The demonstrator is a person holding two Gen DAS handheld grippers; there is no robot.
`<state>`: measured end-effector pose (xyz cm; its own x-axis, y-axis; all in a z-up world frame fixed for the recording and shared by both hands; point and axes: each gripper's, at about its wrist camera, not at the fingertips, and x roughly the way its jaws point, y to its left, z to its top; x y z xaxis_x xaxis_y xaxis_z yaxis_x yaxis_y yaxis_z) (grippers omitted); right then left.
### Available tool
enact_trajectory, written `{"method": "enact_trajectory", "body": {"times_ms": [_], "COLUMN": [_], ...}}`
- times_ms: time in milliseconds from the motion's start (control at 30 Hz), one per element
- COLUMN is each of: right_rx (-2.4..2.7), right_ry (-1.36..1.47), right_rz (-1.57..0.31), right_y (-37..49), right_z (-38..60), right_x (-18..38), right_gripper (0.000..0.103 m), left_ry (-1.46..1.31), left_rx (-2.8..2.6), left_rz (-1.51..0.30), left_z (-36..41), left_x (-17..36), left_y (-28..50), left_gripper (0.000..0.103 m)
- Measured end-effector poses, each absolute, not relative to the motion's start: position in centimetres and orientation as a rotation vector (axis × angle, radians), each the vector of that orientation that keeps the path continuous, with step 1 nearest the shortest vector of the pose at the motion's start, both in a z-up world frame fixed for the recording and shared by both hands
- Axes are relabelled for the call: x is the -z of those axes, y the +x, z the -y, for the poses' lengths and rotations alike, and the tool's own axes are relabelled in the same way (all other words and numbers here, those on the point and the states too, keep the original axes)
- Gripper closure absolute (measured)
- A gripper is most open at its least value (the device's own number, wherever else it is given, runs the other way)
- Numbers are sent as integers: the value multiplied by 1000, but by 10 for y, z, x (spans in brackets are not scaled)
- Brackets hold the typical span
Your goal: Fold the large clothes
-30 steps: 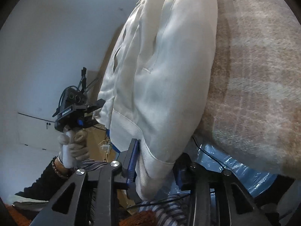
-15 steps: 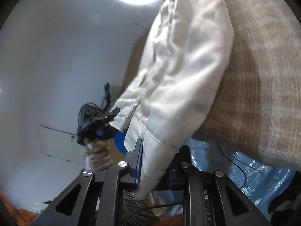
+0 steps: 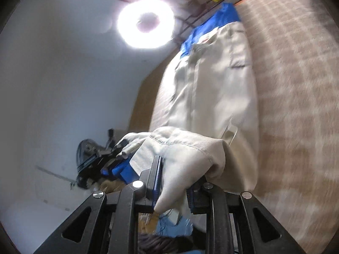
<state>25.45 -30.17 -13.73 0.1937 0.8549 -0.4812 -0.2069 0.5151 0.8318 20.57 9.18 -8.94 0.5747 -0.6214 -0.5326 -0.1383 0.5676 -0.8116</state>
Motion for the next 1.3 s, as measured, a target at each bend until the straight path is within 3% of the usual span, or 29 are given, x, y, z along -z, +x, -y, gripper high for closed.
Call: {"method": "enact_trajectory", "body": {"times_ms": [500,667,733,767,800,833,900,933,1033,1100,1200,1300], "right_rx": [-699,-689,-696,-700,-703,-703,-697,-689,-678,-698,-739,-778], "right_ry": [721,741,748,754,758,765,793,811,819,756,582,382], "right_rz": [-1179,-1184,-1193,-1195,-1189,-1170,-1119,-1090,-1022,-1001,-1009,-1022], "right_y": [331,333,334,334,333,331,333,332,328,322,310,296], "right_z": [296,300,301,303,307,313,325,334,357,360,343,313], "right_x": [163,166,165,164,160,155,147,141,123,112,102,100], "right_gripper": [83,80,76,72,61,53,20,19,27,44,58,60], "left_ry": [-947,-932,-945,-952,-959,-967,-967,-957,-926,-897,-841,-745], "left_rx": [190,177,173,171,165,145,95,73,49,62,107,178], "left_rz": [-1002,-999,-998,-996,-992,-977,-908,-891,-822,-806,-838,-903], "left_z": [-97,-95,-97,-99,-101,-106,-120,-125,-141,-142,-126,-96], "left_x": [140,145,146,146,144,141,129,125,106,100,101,106], "left_y": [274,285,287,287,288,287,282,281,274,267,262,261], "left_gripper": [89,84,80,73,66,53,42,41,41,41,41,58]}}
